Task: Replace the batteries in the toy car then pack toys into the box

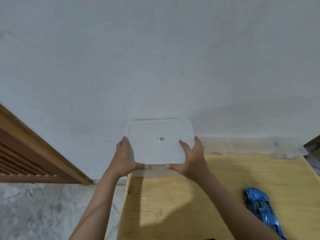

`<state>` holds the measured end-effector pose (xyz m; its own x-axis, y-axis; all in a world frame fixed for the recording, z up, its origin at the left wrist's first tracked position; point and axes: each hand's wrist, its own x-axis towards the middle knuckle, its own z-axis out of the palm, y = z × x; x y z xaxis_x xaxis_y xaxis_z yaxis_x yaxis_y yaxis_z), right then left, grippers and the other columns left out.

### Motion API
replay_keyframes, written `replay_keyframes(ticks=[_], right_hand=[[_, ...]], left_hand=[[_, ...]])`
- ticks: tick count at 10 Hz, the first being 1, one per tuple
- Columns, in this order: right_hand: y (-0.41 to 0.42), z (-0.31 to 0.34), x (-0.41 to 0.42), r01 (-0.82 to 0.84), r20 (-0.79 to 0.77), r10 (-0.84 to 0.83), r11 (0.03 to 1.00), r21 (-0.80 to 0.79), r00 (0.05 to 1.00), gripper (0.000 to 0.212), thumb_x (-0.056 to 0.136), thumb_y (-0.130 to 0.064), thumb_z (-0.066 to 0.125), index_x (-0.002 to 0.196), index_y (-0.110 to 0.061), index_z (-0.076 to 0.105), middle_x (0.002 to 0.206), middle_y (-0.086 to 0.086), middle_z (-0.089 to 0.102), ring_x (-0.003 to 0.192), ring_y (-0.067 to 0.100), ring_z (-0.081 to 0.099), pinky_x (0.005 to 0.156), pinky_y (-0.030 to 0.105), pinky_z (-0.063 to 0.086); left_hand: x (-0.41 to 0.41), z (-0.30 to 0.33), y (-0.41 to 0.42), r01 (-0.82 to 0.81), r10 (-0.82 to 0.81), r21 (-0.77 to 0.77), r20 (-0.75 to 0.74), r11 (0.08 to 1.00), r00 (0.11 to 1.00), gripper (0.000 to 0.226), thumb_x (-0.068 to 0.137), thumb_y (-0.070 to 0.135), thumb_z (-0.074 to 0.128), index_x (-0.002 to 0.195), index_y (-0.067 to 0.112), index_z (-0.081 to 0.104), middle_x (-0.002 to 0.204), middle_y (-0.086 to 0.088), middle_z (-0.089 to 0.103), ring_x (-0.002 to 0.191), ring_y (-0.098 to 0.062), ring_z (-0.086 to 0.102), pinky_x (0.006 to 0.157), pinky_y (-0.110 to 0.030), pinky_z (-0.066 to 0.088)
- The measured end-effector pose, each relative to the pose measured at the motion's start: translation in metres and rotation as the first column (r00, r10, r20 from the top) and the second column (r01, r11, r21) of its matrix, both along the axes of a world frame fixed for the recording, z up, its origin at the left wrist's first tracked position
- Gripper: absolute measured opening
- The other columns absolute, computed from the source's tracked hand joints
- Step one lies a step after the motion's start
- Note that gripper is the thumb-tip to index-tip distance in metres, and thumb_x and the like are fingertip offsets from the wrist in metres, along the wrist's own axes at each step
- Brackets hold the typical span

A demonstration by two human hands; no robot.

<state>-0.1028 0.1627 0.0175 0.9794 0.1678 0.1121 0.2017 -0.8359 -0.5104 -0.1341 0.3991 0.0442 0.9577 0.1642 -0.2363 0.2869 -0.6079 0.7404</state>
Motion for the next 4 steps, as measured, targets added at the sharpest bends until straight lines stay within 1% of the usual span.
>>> replay_keyframes(ticks=[1,2,3,4], right_hand=[[0.005,-0.003,-0.003,0.002,0.034,0.001,0.996,-0.086,0.999,0.106,0.052,-0.085,0.053,0.120,-0.003,0.059,0.125,0.040,0.041,0.106,0.052,0.049,0.089,0.049,0.045],[0.010,0.001,-0.005,0.009,0.025,-0.006,0.991,-0.133,1.000,0.107,0.058,-0.090,0.045,0.118,-0.004,0.061,0.126,0.043,0.042,0.104,0.047,0.053,0.088,0.047,0.043],[0.013,0.001,-0.007,-0.038,-0.002,0.038,0.982,-0.187,0.999,0.109,0.057,-0.092,0.040,0.120,-0.006,0.060,0.130,0.043,0.040,0.108,0.049,0.052,0.088,0.049,0.042],[0.011,0.008,-0.003,-0.030,-0.092,0.017,0.990,-0.138,0.996,0.114,0.052,-0.090,0.048,0.139,-0.016,0.039,0.149,0.034,0.013,0.138,0.045,0.019,0.108,0.056,0.021]], left_hand=[[0.003,0.001,0.005,0.020,-0.020,0.021,0.004,1.000,1.000,0.121,0.054,0.030,0.092,0.143,0.010,0.014,0.142,-0.005,0.022,0.135,-0.021,0.022,0.107,-0.032,0.027],[0.004,0.002,0.009,0.052,-0.053,0.068,0.003,0.996,0.999,0.107,0.045,0.045,0.091,0.124,0.010,0.028,0.129,-0.004,0.030,0.123,-0.023,0.030,0.104,-0.035,0.034],[0.005,0.001,0.009,0.084,-0.082,0.063,-0.028,0.995,0.996,0.142,0.045,0.056,0.087,0.147,0.004,0.004,0.157,-0.009,0.003,0.146,-0.025,0.002,0.118,-0.039,0.014],[0.010,0.001,0.011,0.111,-0.106,0.092,-0.059,0.990,0.993,0.160,0.032,0.073,0.082,0.148,0.003,-0.003,0.159,-0.010,-0.010,0.146,-0.019,-0.014,0.120,-0.045,0.007]])
